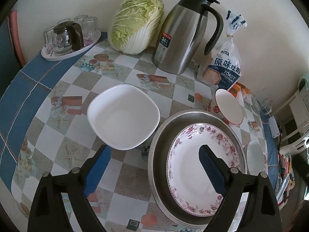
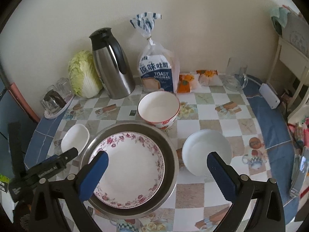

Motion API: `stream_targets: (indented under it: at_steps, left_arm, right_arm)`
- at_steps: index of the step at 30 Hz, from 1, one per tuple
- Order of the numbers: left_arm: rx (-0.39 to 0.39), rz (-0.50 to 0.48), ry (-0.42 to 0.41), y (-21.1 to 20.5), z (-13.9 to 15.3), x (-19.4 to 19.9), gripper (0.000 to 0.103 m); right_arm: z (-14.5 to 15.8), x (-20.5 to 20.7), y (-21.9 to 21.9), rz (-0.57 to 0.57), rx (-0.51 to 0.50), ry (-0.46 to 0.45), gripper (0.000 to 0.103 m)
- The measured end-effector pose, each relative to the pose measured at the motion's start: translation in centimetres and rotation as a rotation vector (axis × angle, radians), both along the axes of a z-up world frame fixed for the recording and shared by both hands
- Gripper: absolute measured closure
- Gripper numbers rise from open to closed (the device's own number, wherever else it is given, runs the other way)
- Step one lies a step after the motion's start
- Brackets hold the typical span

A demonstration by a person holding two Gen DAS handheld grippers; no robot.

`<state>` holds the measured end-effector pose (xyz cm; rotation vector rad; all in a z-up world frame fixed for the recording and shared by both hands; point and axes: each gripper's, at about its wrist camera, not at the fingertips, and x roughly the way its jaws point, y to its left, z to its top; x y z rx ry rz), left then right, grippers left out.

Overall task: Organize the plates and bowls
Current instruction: 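Raise both grippers away from the plate in the basin, then move both grippers to the red-rimmed white bowl and close on its rim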

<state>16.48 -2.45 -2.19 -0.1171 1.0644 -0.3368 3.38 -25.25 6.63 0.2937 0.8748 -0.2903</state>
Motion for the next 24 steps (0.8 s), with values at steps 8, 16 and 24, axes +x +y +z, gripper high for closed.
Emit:
stream_targets:
  at_steps: [8, 16, 24]
  left_arm:
    - [0.016, -0.044, -0.011, -1.4, 2.0, 1.4, 0.010]
    - [0.060, -0.116, -0.053, -4.5, 6.2, 5.5, 0.009]
    - [0.031, -0.175, -0.014, -7.9, 7.2, 9.5, 0.009]
  right_arm:
    - [4.8, 0.7, -2.1, -0.004, -0.071, -0.006, 0.000]
    - [6.4, 3.7, -5.2, -0.026, -0.050, 0.000, 0.000]
    - [3.1, 8.3, -7.9, -0.031, 0.016, 0.082, 0.000]
